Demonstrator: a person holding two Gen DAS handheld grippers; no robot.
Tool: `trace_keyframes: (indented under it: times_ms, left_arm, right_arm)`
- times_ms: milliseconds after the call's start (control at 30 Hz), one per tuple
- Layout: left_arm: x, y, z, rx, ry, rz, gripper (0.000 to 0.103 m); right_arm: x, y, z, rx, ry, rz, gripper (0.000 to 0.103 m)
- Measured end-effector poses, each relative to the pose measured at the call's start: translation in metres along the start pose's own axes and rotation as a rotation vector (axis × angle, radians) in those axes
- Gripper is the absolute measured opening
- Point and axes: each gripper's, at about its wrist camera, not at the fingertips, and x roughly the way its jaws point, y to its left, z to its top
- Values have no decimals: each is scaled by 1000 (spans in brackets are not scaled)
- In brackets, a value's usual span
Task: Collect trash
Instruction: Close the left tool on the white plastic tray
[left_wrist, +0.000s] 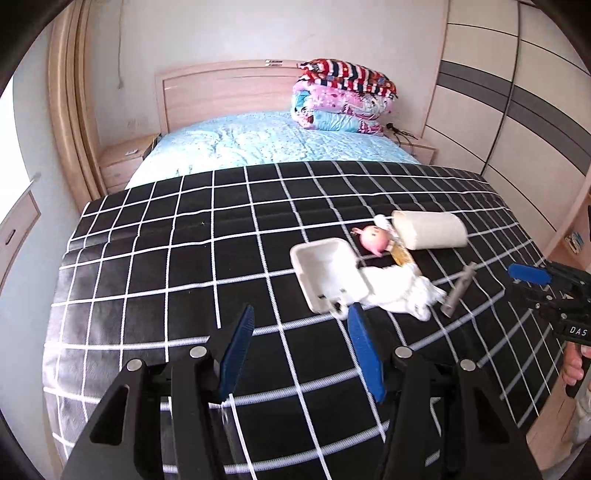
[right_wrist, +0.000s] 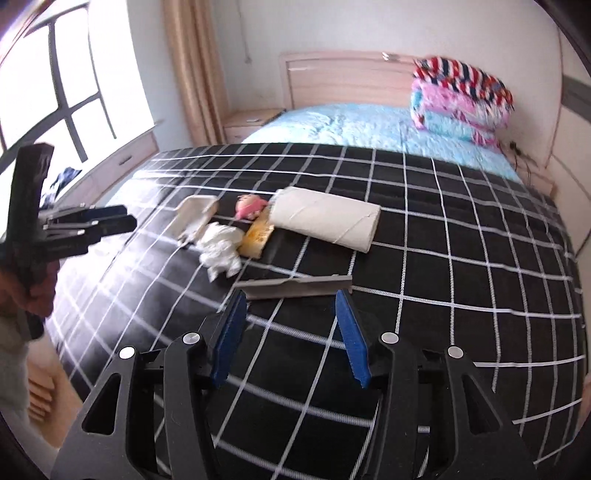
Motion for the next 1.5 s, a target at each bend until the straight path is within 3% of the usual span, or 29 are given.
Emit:
trace_keyframes:
  times_ms: [500,700,800,867,933,967,1100,1167,1367,1500]
  left_arm:
    - [54,9,21,-38,38,2,51]
    - [66,9,24,-51,43,-8,51]
    - [70,8,25,-48,43,4,45]
    - [74,8,25,-53,48,4,33]
    - [75,7,24,-52,41,2,27]
    - [75,8,24,-60,41,-18,17]
    - [72,6,22,-62,39,-32,10]
    - [68,8,21,-78,36,-45,8]
    - [45,6,16,-82,8,-42,6]
    - [25,-2,11,-68,-9,-41,6]
  right_arm:
    - [49,-19,5,268,104,40,50]
    - [63,-11,17,267,88,-30,50]
    - [69,1,21,202,87,-94,50]
    - [71,6,22,173,79,-127,50]
    - [72,10,20,144,68,-148,49]
    - [71,10,19,134,63,-152,49]
    - [66,9,13,126,50,-149,39]
    - [64,6,12,134,54,-144,21]
    - [54,-8,4,205,55,-88,7]
    - [47,-9,-4,218,58,-61,7]
